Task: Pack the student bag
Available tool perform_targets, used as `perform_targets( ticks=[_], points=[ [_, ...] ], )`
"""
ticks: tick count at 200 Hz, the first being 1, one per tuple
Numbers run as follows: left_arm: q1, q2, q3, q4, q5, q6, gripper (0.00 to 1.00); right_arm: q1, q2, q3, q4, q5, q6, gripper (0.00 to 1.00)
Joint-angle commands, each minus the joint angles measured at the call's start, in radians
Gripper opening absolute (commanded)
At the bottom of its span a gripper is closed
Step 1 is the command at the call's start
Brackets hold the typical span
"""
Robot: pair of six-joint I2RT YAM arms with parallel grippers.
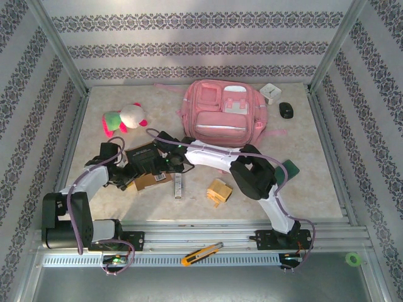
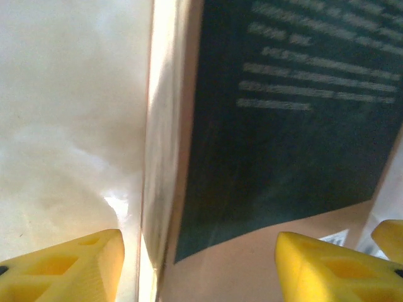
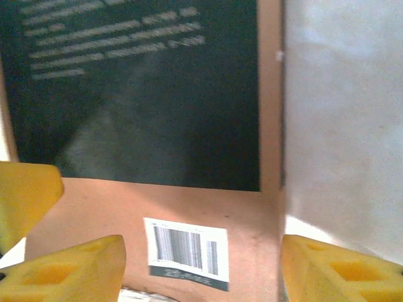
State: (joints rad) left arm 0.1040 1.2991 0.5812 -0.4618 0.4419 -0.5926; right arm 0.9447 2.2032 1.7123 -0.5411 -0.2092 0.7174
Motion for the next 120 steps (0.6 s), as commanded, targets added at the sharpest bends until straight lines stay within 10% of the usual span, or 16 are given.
perform_targets(
  ticks=[1,120],
  points=[
    [0.010,0.029,-0.031,0.074,0.020,-0.035,0.62,-0.028,0.027,0.039,-0.058,-0.036,-0.018,0.66],
    [0.010,0.141,-0.050,0.124,-0.011,-0.021,0.33,-0.133,0.055,-0.138,0.743,-0.655,0.303,0.61]
  ],
)
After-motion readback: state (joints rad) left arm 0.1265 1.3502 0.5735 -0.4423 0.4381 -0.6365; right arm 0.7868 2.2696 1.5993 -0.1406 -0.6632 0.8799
